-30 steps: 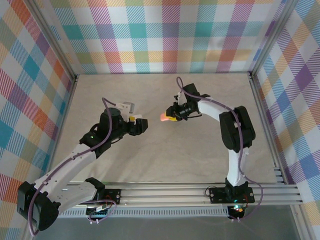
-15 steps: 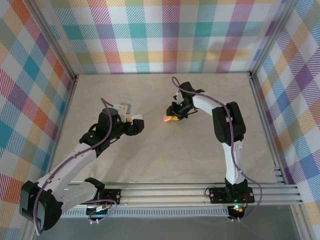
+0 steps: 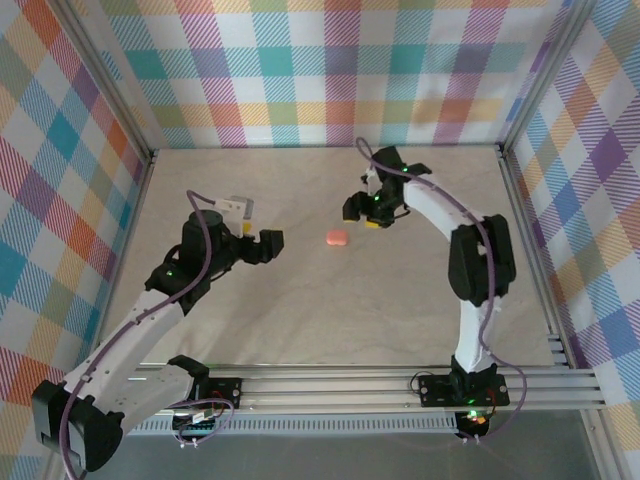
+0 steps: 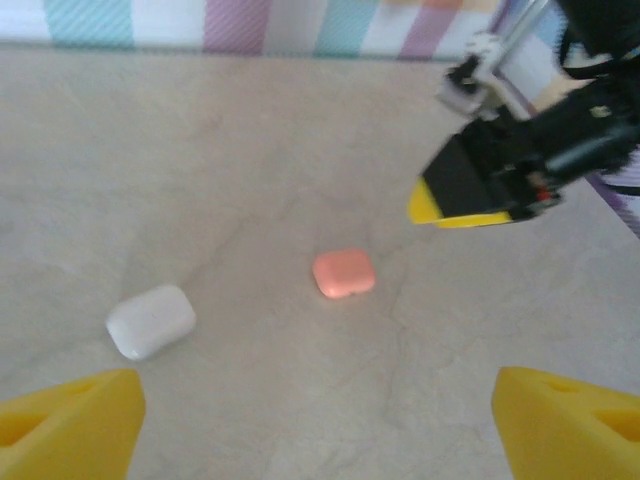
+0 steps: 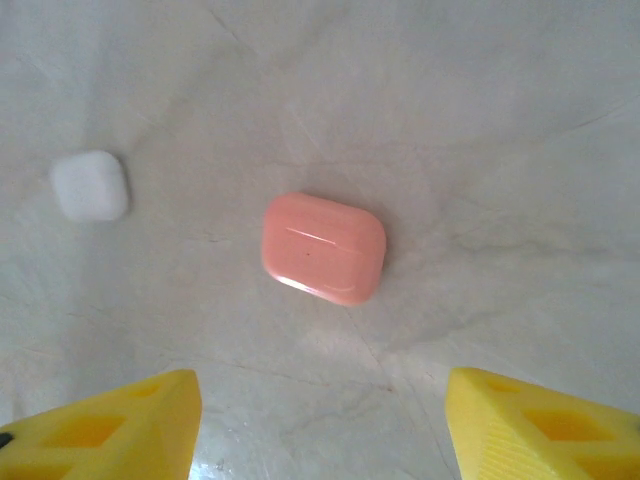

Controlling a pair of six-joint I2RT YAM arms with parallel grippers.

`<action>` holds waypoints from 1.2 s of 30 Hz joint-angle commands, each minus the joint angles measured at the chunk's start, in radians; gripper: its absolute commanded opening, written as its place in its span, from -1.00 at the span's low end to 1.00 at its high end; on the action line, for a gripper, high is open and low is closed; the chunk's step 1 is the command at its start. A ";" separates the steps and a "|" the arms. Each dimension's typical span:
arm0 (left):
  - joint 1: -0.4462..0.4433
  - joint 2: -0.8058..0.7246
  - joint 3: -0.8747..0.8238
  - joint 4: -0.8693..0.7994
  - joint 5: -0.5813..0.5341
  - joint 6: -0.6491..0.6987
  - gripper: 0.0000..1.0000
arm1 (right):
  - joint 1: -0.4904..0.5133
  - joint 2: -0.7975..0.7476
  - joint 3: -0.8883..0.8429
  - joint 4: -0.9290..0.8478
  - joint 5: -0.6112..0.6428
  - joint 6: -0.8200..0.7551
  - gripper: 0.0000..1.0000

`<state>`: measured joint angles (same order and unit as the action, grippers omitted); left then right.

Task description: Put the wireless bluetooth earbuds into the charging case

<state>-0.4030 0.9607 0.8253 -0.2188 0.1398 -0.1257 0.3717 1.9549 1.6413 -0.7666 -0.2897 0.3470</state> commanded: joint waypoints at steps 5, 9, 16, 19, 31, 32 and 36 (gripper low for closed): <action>0.071 0.024 0.069 0.064 -0.201 0.131 1.00 | -0.106 -0.386 -0.264 0.077 0.211 -0.111 0.65; 0.082 0.056 -0.022 0.229 -0.250 0.213 1.00 | -0.167 -0.607 -0.514 0.273 0.370 -0.165 0.99; 0.133 0.161 -0.235 0.498 -0.413 0.229 1.00 | -0.256 -0.824 -0.908 0.633 0.488 -0.285 0.99; 0.203 0.198 -0.354 0.649 -0.390 0.148 1.00 | -0.260 -0.864 -1.070 0.842 0.493 -0.341 0.99; 0.276 0.422 -0.481 1.013 -0.288 0.197 1.00 | -0.263 -0.559 -1.166 1.313 0.422 -0.380 0.99; 0.284 0.445 -0.483 1.041 -0.276 0.196 1.00 | -0.264 -0.539 -1.160 1.343 0.424 -0.390 0.99; 0.298 0.557 -0.482 1.135 -0.251 0.193 1.00 | -0.302 -0.463 -1.173 1.469 0.415 -0.361 0.99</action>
<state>-0.1207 1.4624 0.3519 0.7826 -0.1493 0.0498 0.0975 1.4609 0.4603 0.5350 0.1379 -0.0162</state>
